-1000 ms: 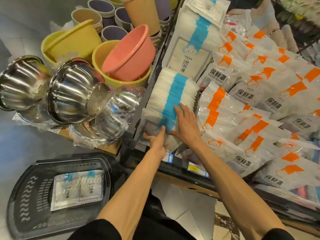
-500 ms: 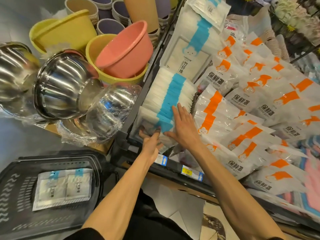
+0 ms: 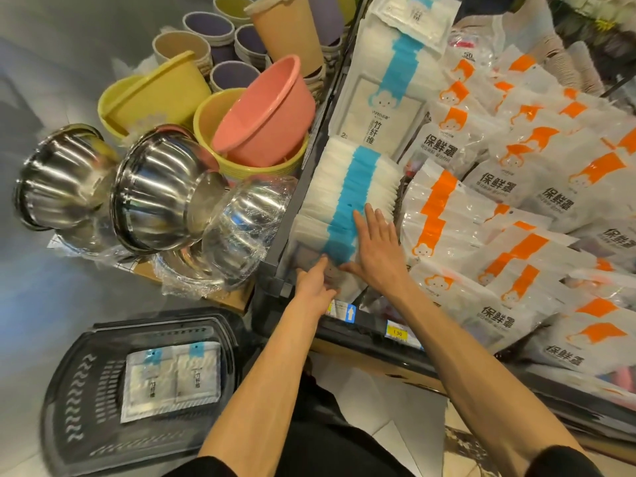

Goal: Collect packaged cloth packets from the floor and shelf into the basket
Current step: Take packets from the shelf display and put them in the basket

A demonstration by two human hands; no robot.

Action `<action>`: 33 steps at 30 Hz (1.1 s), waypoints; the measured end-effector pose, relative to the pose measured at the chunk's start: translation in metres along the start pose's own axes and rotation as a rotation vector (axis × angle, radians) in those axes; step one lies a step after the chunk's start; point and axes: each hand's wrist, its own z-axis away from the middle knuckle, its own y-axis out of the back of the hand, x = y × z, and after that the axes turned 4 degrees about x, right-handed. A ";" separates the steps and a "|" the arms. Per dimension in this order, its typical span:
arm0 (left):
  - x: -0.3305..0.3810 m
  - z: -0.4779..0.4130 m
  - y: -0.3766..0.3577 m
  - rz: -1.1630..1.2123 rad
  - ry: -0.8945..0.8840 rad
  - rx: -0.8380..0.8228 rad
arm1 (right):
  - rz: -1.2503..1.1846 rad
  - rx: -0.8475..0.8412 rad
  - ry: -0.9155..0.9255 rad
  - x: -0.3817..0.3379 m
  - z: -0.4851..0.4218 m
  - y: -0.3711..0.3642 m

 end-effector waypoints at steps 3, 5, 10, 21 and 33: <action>0.001 -0.004 0.002 0.013 0.013 -0.006 | -0.021 -0.013 0.000 0.001 -0.001 0.002; 0.001 -0.006 0.003 0.005 0.016 -0.006 | -0.029 -0.013 0.002 0.001 0.000 0.002; 0.003 -0.004 0.002 0.011 -0.004 -0.025 | -0.038 0.001 -0.010 -0.001 0.001 0.001; 0.015 0.017 0.006 -0.194 -0.103 -0.007 | -0.065 0.009 -0.020 -0.009 0.004 0.023; 0.069 0.111 0.062 -1.500 -0.972 0.016 | -0.123 0.103 -0.129 -0.061 0.061 0.047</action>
